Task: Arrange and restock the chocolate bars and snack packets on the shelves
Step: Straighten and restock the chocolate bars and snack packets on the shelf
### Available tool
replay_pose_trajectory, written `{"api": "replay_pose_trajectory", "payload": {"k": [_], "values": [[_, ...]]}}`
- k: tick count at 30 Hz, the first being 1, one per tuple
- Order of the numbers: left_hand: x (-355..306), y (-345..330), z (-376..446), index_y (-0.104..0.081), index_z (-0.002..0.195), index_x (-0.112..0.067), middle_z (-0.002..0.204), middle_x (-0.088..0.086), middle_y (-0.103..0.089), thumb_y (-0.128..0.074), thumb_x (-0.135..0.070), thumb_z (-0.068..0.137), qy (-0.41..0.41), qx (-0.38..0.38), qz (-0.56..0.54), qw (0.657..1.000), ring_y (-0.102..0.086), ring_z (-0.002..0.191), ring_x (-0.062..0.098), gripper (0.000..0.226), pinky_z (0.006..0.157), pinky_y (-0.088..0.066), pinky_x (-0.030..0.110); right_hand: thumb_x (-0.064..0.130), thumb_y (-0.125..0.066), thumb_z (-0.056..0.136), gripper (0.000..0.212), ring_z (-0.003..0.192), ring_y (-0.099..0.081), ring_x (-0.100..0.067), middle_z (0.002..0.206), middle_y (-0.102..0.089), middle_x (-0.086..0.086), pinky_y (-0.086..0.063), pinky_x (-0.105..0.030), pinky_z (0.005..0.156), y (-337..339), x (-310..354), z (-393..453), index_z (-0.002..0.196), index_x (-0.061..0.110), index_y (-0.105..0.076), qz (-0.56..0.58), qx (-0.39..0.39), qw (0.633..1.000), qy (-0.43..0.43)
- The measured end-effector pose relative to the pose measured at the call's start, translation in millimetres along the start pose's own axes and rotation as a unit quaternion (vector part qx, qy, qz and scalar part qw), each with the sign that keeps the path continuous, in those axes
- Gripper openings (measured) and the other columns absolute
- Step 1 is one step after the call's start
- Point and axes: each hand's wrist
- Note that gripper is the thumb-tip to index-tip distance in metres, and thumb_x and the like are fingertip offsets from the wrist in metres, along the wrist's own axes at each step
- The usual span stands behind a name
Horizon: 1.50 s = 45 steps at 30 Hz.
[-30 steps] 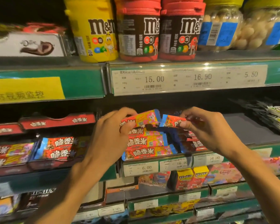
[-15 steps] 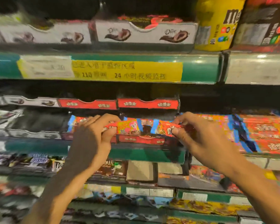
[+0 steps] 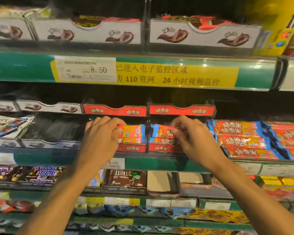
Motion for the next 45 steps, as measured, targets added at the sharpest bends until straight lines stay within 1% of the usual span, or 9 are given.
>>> {"api": "replay_pose_trajectory", "payload": {"k": [8,13,16,20,24,29,32,36,45], "values": [[-5.1,-6.1,-0.2,-0.061,0.126,-0.023,0.122,-0.001,-0.059,-0.056,-0.028,0.096,0.018,0.008,0.016,1.0,-0.049,0.116,0.019,0.031,0.105,-0.031,0.038,0.032,-0.064,0.094,0.015,0.096,-0.053,-0.026,0.101,-0.064,-0.001,-0.044,-0.041,0.08,-13.9,3.9,-1.5,0.104,0.021,-0.067,-0.113,-0.061,0.99,-0.051],[-0.8,-9.5,-34.4,-0.063,0.128,-0.023,0.133,-0.001,-0.055,-0.036,-0.052,0.1,-0.006,-0.001,0.061,0.998,-0.047,0.124,0.02,0.049,0.107,-0.033,0.042,0.044,-0.044,0.102,0.036,0.105,-0.058,-0.022,0.114,-0.065,0.001,-0.048,-0.04,0.087,-7.4,25.5,-42.0,0.113,0.02,-0.068,-0.163,-0.063,0.984,-0.033],[-4.9,-10.6,-44.5,-0.042,0.147,-0.026,0.152,-0.001,-0.04,-0.008,-0.063,0.098,0.001,0.064,0.107,0.992,-0.032,0.142,0.02,0.07,0.117,-0.024,0.043,0.056,-0.035,0.101,0.055,0.126,-0.055,-0.022,0.134,-0.062,-0.001,-0.041,-0.038,0.106,-12.7,32.0,-55.2,0.131,0.019,-0.063,-0.217,-0.002,0.975,-0.055],[-5.6,-14.5,-42.5,0.0,0.154,-0.032,0.163,-0.007,0.004,0.014,-0.07,0.089,0.002,0.105,0.122,0.987,0.007,0.15,0.011,0.076,0.123,0.001,0.038,0.065,-0.016,0.099,0.07,0.148,-0.025,-0.016,0.157,-0.036,-0.001,-0.014,-0.035,0.121,-13.0,33.7,-49.8,0.152,0.023,-0.037,-0.201,0.072,0.975,-0.066],[-6.5,-16.2,-34.5,0.006,0.154,-0.032,0.16,-0.008,0.014,0.018,-0.072,0.085,0.003,0.105,0.123,0.987,0.015,0.148,0.009,0.081,0.123,0.005,0.037,0.068,-0.007,0.098,0.072,0.152,-0.002,-0.013,0.165,-0.012,0.002,0.001,-0.037,0.124,-12.4,30.3,-38.2,0.158,0.028,-0.011,-0.183,0.103,0.976,-0.057],[-11.8,-11.6,-16.4,0.0,0.155,-0.031,0.163,-0.005,0.005,0.011,-0.073,0.087,0.02,0.127,0.117,0.985,0.01,0.15,0.011,0.081,0.12,0.009,0.033,0.067,-0.014,0.098,0.074,0.151,-0.01,-0.014,0.164,-0.018,0.001,0.005,-0.029,0.119,-8.3,24.0,-19.5,0.157,0.023,-0.017,-0.158,0.114,0.979,-0.061],[-12.5,-12.2,-6.0,-0.015,0.156,-0.028,0.162,-0.002,-0.017,0.001,-0.07,0.089,0.026,0.128,0.113,0.985,-0.005,0.15,0.019,0.08,0.121,-0.002,0.038,0.065,-0.019,0.099,0.07,0.146,-0.024,-0.016,0.157,-0.031,0.001,0.0,-0.026,0.116,-4.1,19.6,-9.1,0.154,0.022,-0.026,-0.156,0.123,0.978,-0.056],[-3.3,-16.0,7.8,-0.039,0.144,-0.027,0.139,-0.002,-0.046,0.006,-0.072,0.086,-0.011,0.1,0.128,0.987,-0.033,0.134,0.021,0.086,0.117,-0.022,0.043,0.065,-0.019,0.099,0.07,0.146,-0.024,-0.014,0.157,-0.033,0.004,0.001,-0.026,0.116,-0.5,15.8,0.0,0.152,0.021,-0.028,-0.14,0.156,0.977,-0.045],[-3.9,-12.7,10.4,-0.03,0.149,-0.027,0.142,-0.004,-0.044,0.004,-0.074,0.088,-0.029,0.133,0.143,0.98,-0.032,0.135,0.019,0.085,0.115,-0.024,0.04,0.067,-0.016,0.098,0.074,0.151,-0.011,-0.013,0.163,-0.021,0.003,0.005,-0.027,0.116,-4.8,9.1,-5.5,0.156,0.021,-0.019,-0.146,0.161,0.976,-0.031]]}}
Point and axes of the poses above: each hand's wrist, its own z-axis towards the middle knuckle, its own y-axis out of the back of the hand, x = y × z
